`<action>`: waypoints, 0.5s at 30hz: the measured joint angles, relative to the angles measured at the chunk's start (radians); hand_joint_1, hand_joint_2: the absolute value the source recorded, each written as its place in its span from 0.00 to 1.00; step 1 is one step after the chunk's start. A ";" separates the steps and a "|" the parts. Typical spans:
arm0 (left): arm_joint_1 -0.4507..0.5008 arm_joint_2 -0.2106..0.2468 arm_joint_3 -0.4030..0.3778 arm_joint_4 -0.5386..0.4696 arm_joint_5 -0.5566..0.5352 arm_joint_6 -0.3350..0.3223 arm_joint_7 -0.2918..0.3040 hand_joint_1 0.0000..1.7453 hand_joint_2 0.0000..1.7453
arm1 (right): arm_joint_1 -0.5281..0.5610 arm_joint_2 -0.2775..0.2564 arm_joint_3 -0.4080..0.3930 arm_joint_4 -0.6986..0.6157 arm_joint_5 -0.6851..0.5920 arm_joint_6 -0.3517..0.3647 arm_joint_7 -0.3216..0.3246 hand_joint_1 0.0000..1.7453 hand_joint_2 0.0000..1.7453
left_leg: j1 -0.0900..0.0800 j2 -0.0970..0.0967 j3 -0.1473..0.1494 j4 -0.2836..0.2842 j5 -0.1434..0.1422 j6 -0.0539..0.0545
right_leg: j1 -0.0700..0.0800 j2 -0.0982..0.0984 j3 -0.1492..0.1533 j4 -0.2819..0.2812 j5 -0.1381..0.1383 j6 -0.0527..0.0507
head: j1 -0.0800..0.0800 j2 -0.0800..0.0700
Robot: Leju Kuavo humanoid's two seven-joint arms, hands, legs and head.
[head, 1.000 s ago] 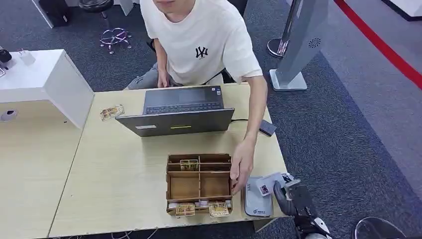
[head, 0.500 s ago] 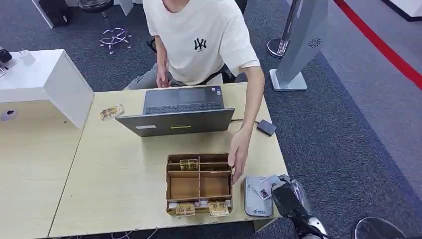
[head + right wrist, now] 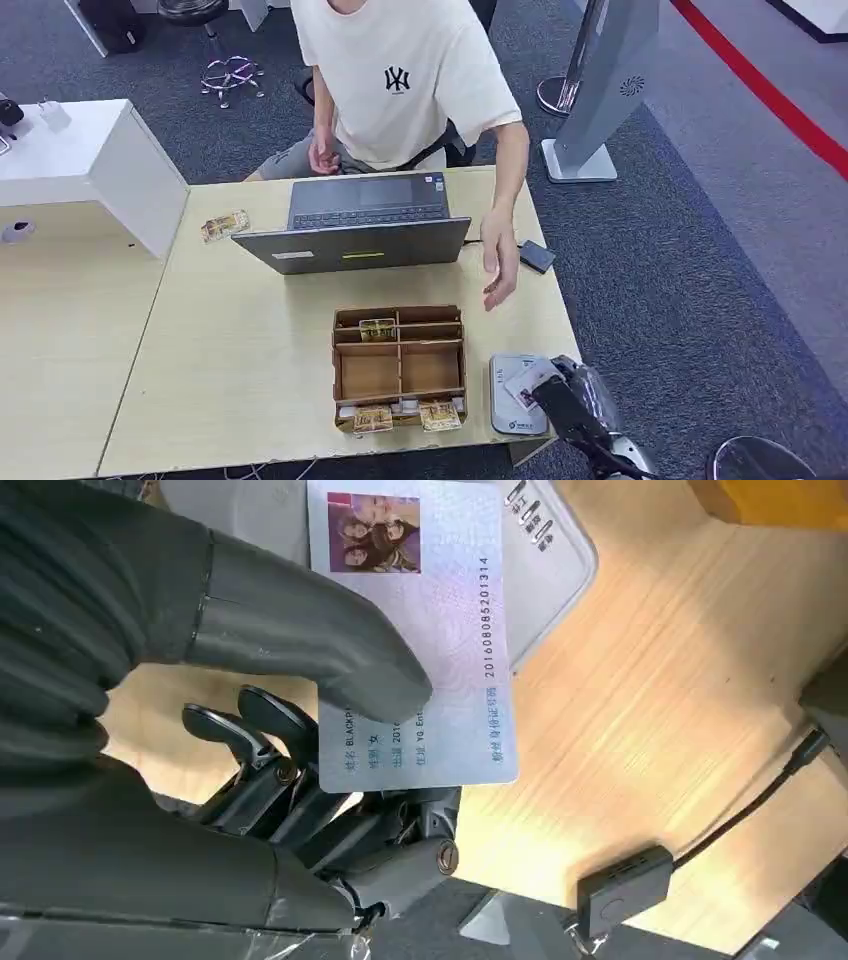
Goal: Pass the card to the sensor for recognition and then transmit it.
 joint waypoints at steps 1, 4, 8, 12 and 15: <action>0.000 0.000 0.000 0.000 0.000 0.000 0.000 0.00 0.00 | 0.000 -0.002 0.005 0.000 0.003 -0.001 0.004 1.00 1.00 | 0.000 0.000 0.000 0.000 0.000 0.000 | 0.000 0.000 0.000 0.000 0.000 0.000 | 0.000 0.000; 0.000 0.000 0.002 0.000 -0.003 0.000 0.000 0.00 0.00 | 0.000 -0.011 0.021 0.001 0.013 -0.008 0.014 1.00 1.00 | 0.000 0.000 0.000 0.000 0.000 0.000 | 0.000 0.000 0.000 0.000 0.000 0.000 | 0.000 0.000; 0.000 0.000 0.004 0.000 -0.008 0.000 0.000 0.00 0.00 | 0.000 -0.019 0.038 0.005 0.025 -0.020 0.027 1.00 1.00 | 0.000 0.000 0.000 0.000 0.000 0.000 | 0.000 0.000 0.000 0.000 0.000 0.000 | 0.000 0.000; 0.000 0.000 0.008 0.000 -0.010 -0.001 0.002 0.00 0.00 | 0.000 -0.027 0.048 0.010 0.041 -0.035 0.040 1.00 1.00 | 0.000 0.000 0.000 0.000 0.000 0.000 | 0.000 0.000 0.000 0.000 0.000 0.000 | 0.000 0.000; 0.000 0.000 0.009 0.000 -0.011 -0.001 0.003 0.00 0.00 | 0.000 -0.031 0.056 0.020 0.062 -0.053 0.055 1.00 1.00 | 0.000 0.000 0.000 0.000 0.000 0.000 | 0.000 0.000 0.000 0.000 0.000 0.000 | 0.000 0.000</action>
